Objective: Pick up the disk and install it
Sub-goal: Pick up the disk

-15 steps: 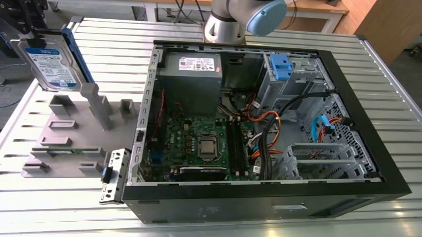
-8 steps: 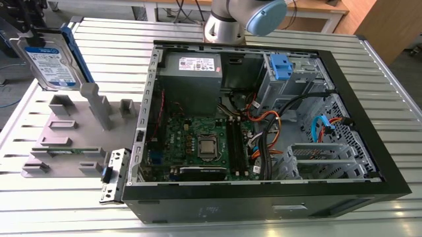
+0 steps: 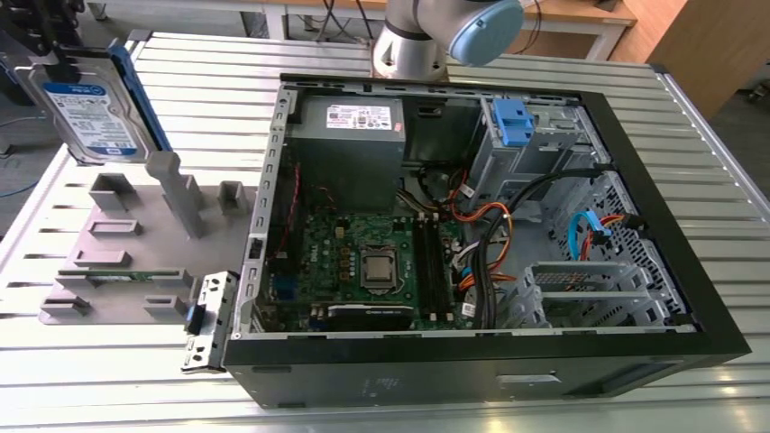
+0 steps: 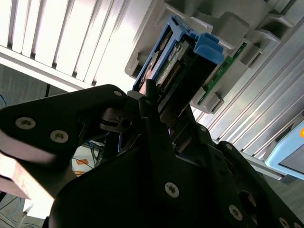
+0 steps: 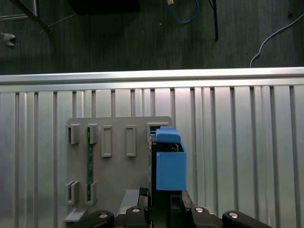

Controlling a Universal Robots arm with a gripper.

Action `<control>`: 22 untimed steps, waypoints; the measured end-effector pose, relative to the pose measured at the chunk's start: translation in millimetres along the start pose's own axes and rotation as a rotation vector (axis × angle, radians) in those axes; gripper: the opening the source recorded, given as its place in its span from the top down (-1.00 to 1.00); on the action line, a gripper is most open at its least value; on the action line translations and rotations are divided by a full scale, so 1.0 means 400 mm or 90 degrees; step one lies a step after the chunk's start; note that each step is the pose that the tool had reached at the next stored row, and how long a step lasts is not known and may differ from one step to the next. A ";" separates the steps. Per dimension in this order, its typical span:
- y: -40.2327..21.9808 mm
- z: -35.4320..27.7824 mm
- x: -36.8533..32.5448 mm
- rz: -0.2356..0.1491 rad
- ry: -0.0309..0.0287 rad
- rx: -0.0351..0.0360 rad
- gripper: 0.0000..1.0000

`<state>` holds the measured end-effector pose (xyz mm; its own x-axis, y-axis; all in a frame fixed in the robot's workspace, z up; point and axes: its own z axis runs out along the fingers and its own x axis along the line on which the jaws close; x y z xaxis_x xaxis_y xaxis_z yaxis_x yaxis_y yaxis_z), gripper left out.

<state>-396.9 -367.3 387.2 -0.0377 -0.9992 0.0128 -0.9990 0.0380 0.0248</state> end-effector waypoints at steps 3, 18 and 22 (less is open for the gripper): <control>0.000 -0.005 0.000 0.000 0.0000 -0.0001 0.30; 0.001 -0.021 0.000 0.000 0.0000 0.0000 0.30; 0.001 -0.023 0.000 0.000 0.0000 0.0000 0.30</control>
<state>-396.9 -367.3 396.4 -0.0377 -0.9992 0.0128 -0.9990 0.0380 0.0249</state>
